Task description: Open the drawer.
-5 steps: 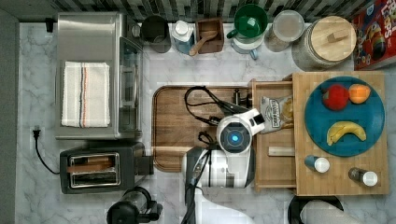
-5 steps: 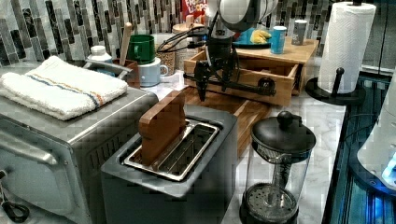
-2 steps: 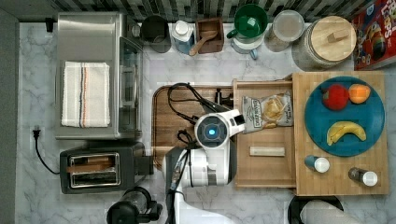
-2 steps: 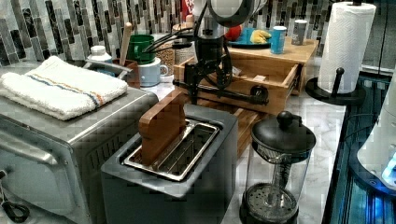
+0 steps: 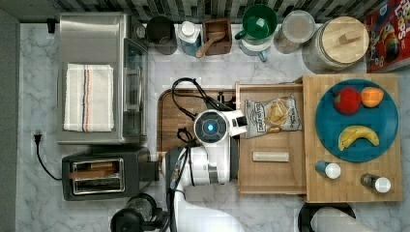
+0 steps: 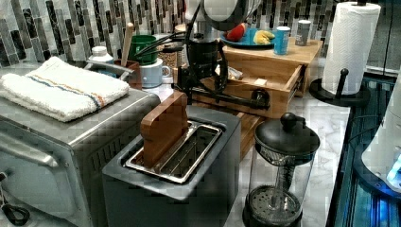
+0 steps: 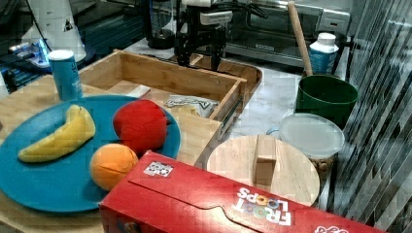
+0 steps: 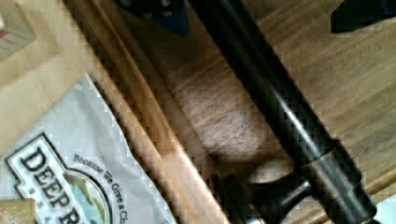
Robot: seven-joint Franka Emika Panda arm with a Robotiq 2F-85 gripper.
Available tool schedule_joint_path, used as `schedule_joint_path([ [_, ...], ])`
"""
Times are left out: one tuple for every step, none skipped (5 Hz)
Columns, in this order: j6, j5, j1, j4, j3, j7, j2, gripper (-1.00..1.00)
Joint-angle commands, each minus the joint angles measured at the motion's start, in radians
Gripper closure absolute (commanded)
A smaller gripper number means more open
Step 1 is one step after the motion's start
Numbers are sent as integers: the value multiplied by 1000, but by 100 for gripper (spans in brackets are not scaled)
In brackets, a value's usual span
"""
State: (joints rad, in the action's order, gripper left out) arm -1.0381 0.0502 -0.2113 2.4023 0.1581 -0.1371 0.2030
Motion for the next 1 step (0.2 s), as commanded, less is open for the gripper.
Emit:
schedule_joint_path([
  [49, 19, -133, -223, -107, 126, 50, -100],
])
